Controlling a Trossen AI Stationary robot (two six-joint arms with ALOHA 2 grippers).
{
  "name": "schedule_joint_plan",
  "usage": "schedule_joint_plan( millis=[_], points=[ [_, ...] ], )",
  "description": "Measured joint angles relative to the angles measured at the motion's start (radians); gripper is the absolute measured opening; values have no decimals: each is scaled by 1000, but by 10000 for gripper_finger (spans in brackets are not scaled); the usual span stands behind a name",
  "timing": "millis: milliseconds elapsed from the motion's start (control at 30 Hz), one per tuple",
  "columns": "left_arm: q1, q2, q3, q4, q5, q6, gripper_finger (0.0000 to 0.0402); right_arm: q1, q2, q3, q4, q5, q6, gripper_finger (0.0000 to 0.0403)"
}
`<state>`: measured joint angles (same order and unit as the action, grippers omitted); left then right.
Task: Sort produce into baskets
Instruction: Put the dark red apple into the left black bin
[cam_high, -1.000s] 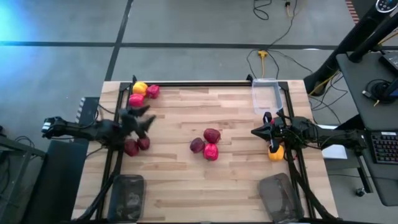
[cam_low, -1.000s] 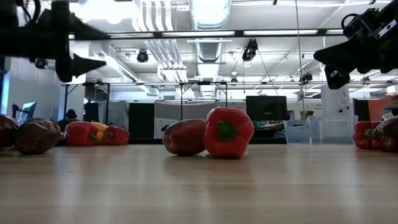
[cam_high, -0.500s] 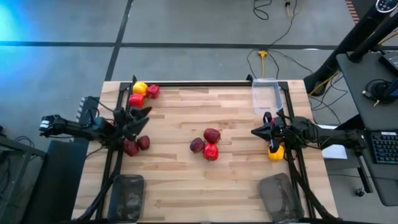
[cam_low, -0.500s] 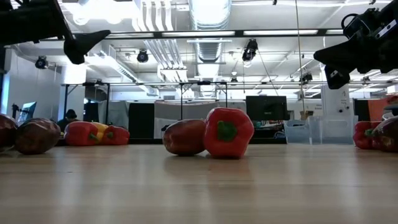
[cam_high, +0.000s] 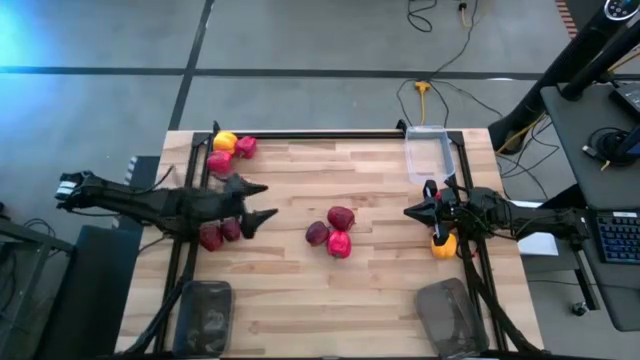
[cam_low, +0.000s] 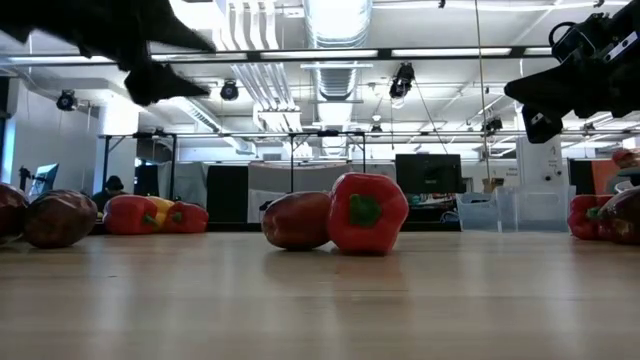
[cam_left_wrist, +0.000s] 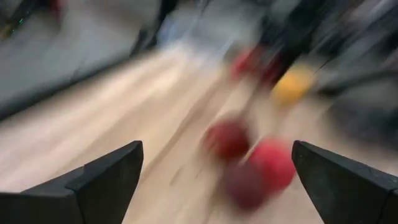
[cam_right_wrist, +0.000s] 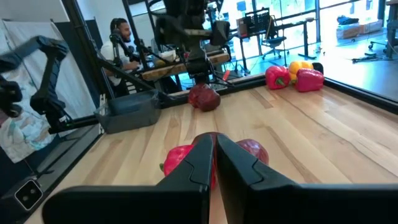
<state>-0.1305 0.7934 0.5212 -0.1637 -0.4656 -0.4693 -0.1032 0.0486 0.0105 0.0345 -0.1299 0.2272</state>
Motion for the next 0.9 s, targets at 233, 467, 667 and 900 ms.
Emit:
schedule_joint_plan(
  millis=[233,467,667,900],
  points=[
    [1,262,251,-672,43,-203,394,0,0,0,0,0,0,13],
    [5,364,326,-907,182,-378,394,0,0,0,0,0,0,13],
    [55,376,298,-966,252,-575,399,0,0,0,0,0,0,13],
    [114,398,196,-955,337,-688,399,0,0,0,0,0,0,13]
  ],
)
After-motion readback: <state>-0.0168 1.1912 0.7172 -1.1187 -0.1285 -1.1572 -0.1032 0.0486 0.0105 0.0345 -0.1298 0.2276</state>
